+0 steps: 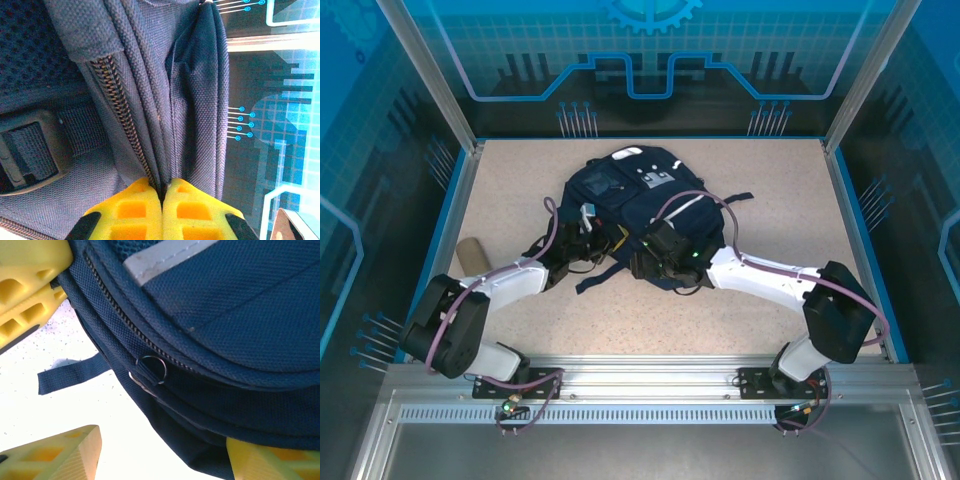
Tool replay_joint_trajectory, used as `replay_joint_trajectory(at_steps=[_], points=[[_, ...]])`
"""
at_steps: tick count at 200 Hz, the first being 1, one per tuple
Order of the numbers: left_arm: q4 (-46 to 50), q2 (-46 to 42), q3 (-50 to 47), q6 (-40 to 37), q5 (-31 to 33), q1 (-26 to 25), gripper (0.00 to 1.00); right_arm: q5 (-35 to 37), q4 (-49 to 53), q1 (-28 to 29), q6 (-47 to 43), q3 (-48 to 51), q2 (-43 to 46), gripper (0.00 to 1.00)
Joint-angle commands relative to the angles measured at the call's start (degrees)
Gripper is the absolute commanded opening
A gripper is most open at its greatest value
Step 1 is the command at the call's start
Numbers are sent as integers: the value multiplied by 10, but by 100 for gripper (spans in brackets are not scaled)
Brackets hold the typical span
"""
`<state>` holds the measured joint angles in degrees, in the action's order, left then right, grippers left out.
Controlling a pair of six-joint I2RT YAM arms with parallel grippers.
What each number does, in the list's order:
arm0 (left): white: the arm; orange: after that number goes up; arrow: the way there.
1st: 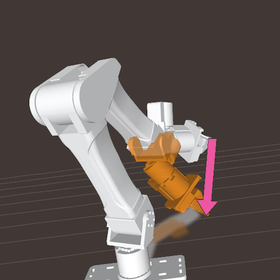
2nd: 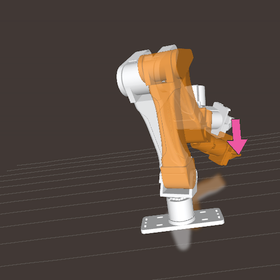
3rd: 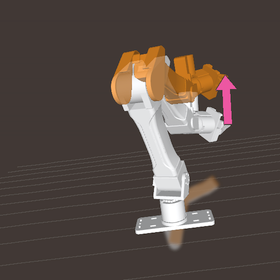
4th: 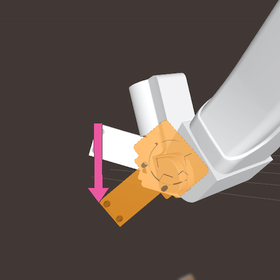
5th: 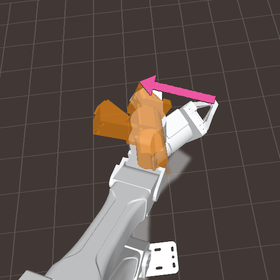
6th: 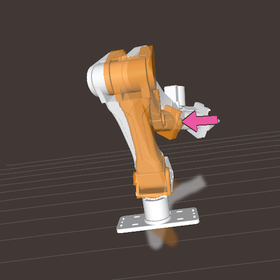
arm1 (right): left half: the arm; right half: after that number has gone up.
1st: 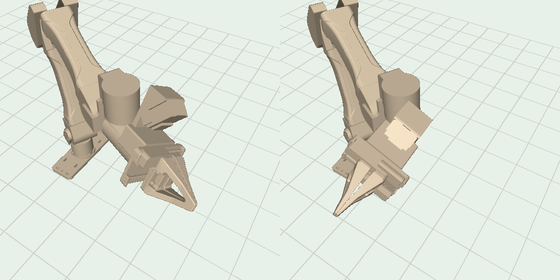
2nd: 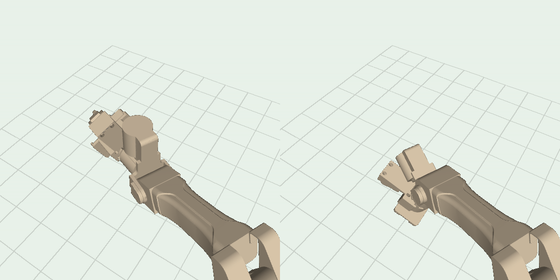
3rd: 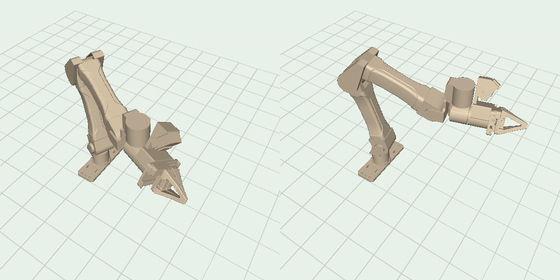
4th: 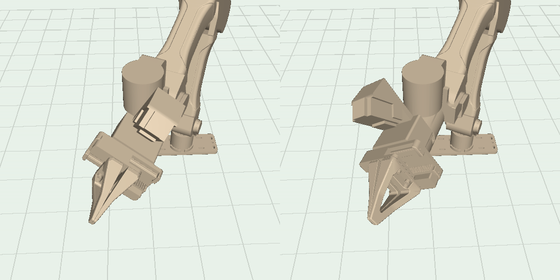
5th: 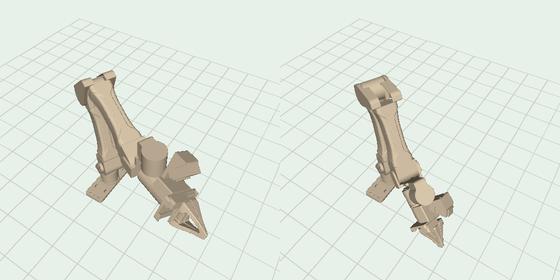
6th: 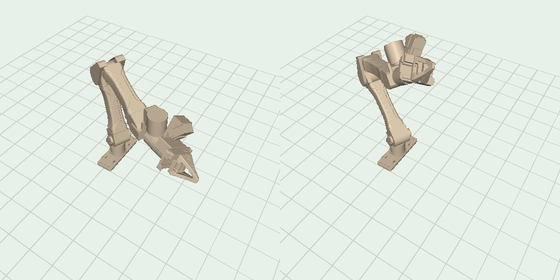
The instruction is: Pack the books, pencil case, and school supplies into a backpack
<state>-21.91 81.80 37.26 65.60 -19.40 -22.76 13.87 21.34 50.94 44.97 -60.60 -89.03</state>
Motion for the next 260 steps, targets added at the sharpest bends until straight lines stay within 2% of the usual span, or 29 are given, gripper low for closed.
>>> replay_joint_trajectory(at_steps=[1, 36, 63, 128, 153, 172, 199, 235, 260], points=[[-23, -28, 31, -23, -49, -13, 0, -26, -47, -8, 19, 9, 13, 70], [-25, -23, 32, -20, -54, -16, 0, -45, -54, -13, 12, 1, -3, 76], [-25, -23, 29, -18, -54, -17, 0, -13, -59, -16, 2, 2, -4, 81], [-15, -17, 16, -12, -37, -18, 0, 57, -131, -5, -49, 18, -17, 78], [-30, -10, 8, 1, -41, -18, 0, 71, -173, -1, -75, 35, -17, 72], [-29, -8, 9, 3, -42, -18, 0, 8, -236, -2, -107, 56, -5, 67], [-23, -8, 10, 0, -40, -18, 0, -54, -276, -9, -100, 76, 19, 59], [-19, -2, 8, -2, -35, -18, 0, -97, -272, -21, -72, 94, 54, 48], [-24, 1, 6, -1, -36, -18, 0, -99, -247, -27, -52, 96, 64, 43]])
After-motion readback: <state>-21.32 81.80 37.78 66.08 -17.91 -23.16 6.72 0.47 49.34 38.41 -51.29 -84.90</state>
